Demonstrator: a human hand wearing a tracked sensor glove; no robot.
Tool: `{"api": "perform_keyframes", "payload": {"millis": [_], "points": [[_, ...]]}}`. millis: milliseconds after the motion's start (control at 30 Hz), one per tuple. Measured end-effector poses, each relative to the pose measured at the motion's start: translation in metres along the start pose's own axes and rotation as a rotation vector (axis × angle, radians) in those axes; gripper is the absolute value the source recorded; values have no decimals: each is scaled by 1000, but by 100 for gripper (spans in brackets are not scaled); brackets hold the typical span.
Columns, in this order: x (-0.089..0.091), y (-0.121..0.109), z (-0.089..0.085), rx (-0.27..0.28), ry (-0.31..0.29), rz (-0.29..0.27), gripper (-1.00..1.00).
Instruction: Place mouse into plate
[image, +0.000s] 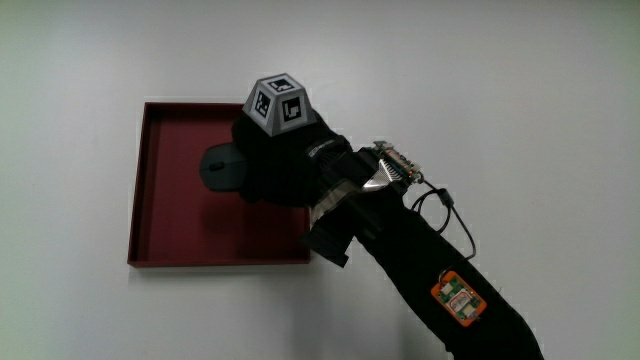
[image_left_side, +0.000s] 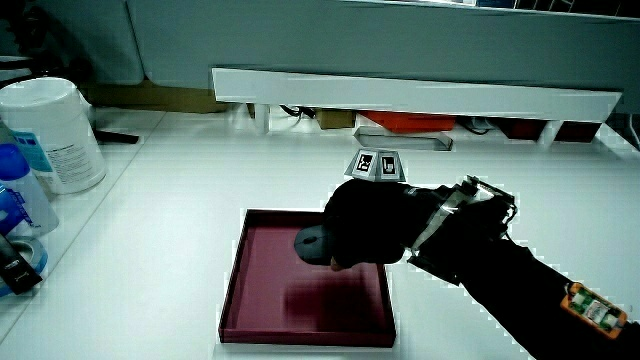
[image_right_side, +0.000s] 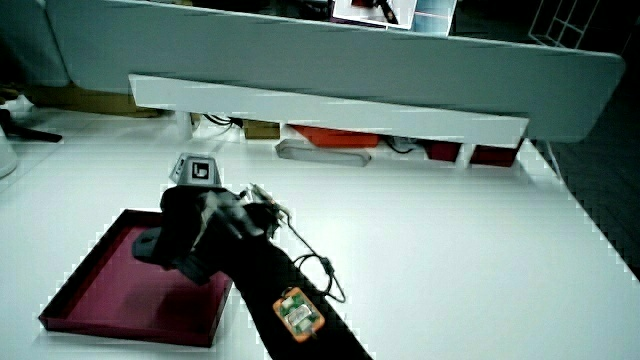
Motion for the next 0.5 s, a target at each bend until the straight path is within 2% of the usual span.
{"api": "perform_keyframes", "payload": {"millis": [67,167,200,267,300,367,433,467,500], "points": [[-1,4,-7,-20,8,10,0],[-2,10,-19,-14,3,8,0],[-3,12,-22,-31,9,18,0],[-1,17,-31,-63,-5,-10,0],[0,19,-34,-76,1,-1,0],[2,23,-42,-92,-5,-16,0],[4,25,-45,-101,-5,-17,0],[6,28,-49,-89,-22,-38,0],[5,28,-49,-104,-12,-25,0]]}}
